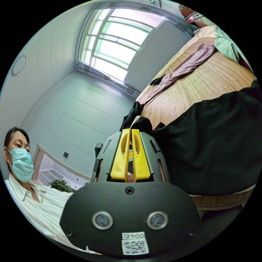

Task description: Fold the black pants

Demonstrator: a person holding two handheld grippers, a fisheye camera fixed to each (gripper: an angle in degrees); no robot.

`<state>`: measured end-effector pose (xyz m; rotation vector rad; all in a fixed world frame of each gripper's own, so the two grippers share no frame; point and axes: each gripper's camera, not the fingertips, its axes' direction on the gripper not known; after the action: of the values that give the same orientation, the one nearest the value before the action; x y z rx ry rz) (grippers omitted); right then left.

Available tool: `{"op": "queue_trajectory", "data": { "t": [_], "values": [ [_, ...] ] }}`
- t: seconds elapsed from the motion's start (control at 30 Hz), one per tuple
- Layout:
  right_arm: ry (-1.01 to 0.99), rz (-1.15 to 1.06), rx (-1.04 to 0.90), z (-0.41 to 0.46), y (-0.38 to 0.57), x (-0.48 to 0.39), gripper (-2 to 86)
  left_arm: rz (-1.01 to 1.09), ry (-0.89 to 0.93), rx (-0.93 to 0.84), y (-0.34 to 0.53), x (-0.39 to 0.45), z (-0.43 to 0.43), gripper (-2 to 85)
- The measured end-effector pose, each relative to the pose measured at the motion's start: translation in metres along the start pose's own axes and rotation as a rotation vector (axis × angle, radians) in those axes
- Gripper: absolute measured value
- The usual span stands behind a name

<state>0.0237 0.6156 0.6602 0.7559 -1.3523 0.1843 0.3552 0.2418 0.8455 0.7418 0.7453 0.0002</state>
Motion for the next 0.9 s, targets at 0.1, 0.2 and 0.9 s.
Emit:
{"op": "queue_trajectory", "data": {
  "t": [0.1,0.2,0.9],
  "values": [
    [-0.051,-0.088,-0.086,0.012,0.002,-0.033,-0.5,-0.116,0.007,0.078,-0.008,-0.063,-0.049,1.1],
    [-0.164,-0.152,-0.166,0.041,0.008,-0.071,-0.4,-0.212,-0.004,0.136,-0.012,-0.125,-0.091,1.0],
    [-0.242,-0.078,-0.543,0.422,0.130,-0.159,-0.3,-0.303,-0.314,-0.201,0.060,-0.310,-0.074,0.9]
  ]
}}
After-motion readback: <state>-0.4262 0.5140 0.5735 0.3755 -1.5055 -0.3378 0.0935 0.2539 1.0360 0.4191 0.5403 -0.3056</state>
